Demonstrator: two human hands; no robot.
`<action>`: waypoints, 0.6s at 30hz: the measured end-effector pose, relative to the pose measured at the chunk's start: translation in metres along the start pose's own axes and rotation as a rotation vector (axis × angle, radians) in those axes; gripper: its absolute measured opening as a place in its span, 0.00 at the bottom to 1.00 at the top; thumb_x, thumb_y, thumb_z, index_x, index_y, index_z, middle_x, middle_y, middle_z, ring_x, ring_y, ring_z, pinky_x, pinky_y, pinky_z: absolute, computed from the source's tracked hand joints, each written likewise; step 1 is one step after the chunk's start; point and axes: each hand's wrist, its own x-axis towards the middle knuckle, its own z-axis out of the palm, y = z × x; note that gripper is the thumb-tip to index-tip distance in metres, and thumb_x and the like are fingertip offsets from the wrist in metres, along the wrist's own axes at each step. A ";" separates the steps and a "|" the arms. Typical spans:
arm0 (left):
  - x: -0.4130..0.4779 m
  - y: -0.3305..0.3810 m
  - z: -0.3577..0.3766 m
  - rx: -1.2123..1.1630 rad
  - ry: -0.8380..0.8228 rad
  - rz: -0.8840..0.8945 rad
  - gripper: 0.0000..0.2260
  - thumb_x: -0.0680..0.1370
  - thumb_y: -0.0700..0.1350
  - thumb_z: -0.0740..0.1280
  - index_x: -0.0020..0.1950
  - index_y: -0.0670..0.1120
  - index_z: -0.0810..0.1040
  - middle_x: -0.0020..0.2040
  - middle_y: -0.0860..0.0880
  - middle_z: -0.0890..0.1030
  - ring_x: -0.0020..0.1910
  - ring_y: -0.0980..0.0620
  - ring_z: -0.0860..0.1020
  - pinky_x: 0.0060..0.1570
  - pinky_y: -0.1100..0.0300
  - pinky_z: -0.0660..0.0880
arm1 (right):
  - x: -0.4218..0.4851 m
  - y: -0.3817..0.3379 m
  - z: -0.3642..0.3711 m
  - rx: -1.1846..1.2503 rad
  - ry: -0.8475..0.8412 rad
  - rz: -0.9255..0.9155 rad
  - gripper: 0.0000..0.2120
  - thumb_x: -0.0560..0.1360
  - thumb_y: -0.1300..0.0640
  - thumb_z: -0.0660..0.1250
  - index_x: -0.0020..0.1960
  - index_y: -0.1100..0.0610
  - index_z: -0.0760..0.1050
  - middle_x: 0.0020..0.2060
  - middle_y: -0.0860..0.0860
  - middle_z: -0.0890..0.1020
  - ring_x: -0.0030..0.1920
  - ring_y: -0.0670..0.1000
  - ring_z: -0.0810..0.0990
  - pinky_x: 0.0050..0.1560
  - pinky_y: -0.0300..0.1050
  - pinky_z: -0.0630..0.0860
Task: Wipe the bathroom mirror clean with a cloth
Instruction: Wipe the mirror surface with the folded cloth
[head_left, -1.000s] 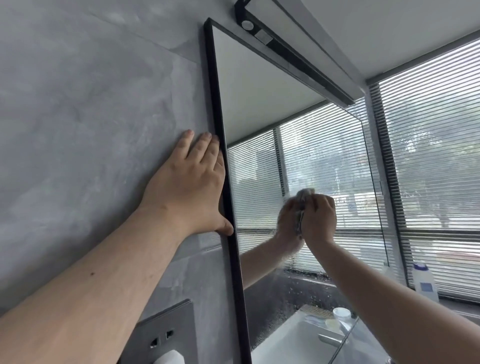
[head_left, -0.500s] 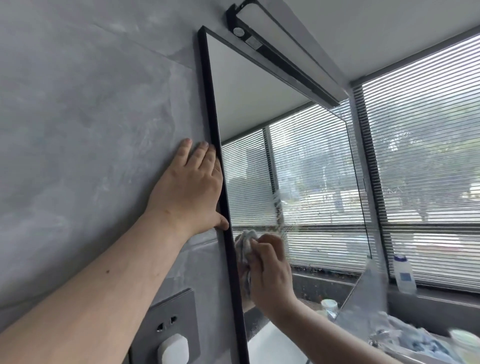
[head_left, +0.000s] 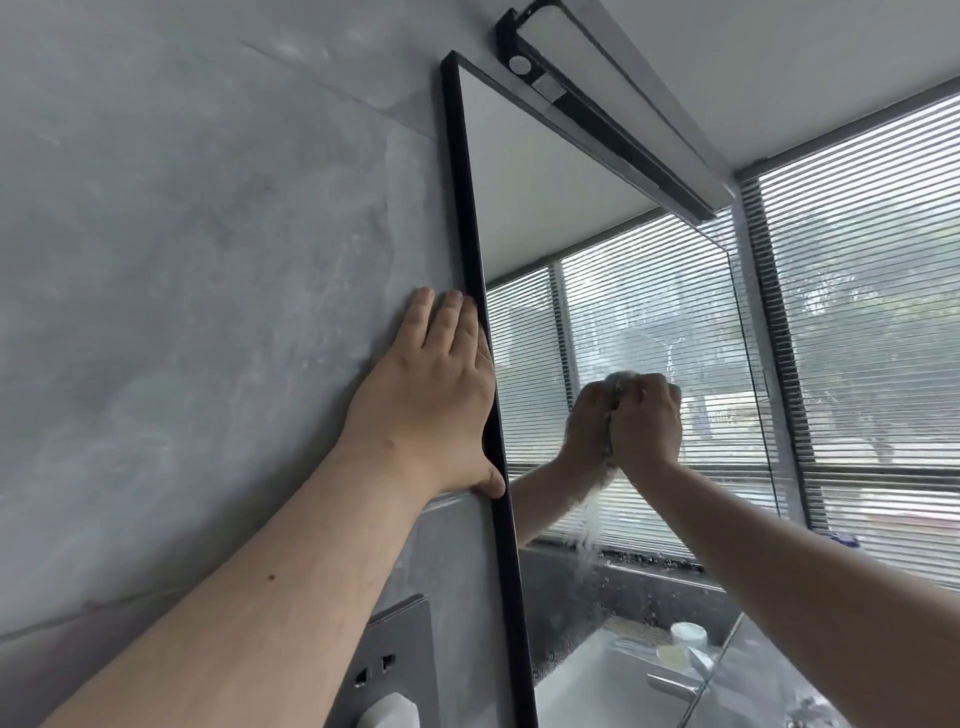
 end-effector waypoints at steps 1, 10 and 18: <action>0.000 0.000 0.000 -0.004 0.003 -0.001 0.64 0.61 0.81 0.60 0.79 0.34 0.48 0.80 0.35 0.49 0.79 0.38 0.46 0.76 0.39 0.41 | -0.001 -0.003 0.000 -0.002 -0.003 -0.011 0.09 0.82 0.57 0.58 0.56 0.58 0.75 0.53 0.55 0.73 0.44 0.53 0.72 0.44 0.44 0.64; -0.007 0.001 -0.009 -0.012 -0.023 -0.009 0.63 0.62 0.80 0.60 0.79 0.35 0.48 0.80 0.36 0.49 0.80 0.39 0.47 0.77 0.41 0.41 | -0.102 -0.016 -0.013 0.064 -0.083 -0.369 0.15 0.79 0.46 0.53 0.56 0.52 0.74 0.50 0.45 0.73 0.45 0.49 0.76 0.43 0.45 0.70; -0.009 0.004 -0.008 -0.010 -0.022 -0.018 0.60 0.63 0.80 0.60 0.79 0.36 0.53 0.80 0.38 0.54 0.80 0.41 0.50 0.78 0.44 0.42 | -0.140 0.003 -0.023 0.105 -0.106 -0.622 0.06 0.78 0.53 0.57 0.53 0.50 0.70 0.49 0.50 0.76 0.36 0.50 0.77 0.28 0.46 0.76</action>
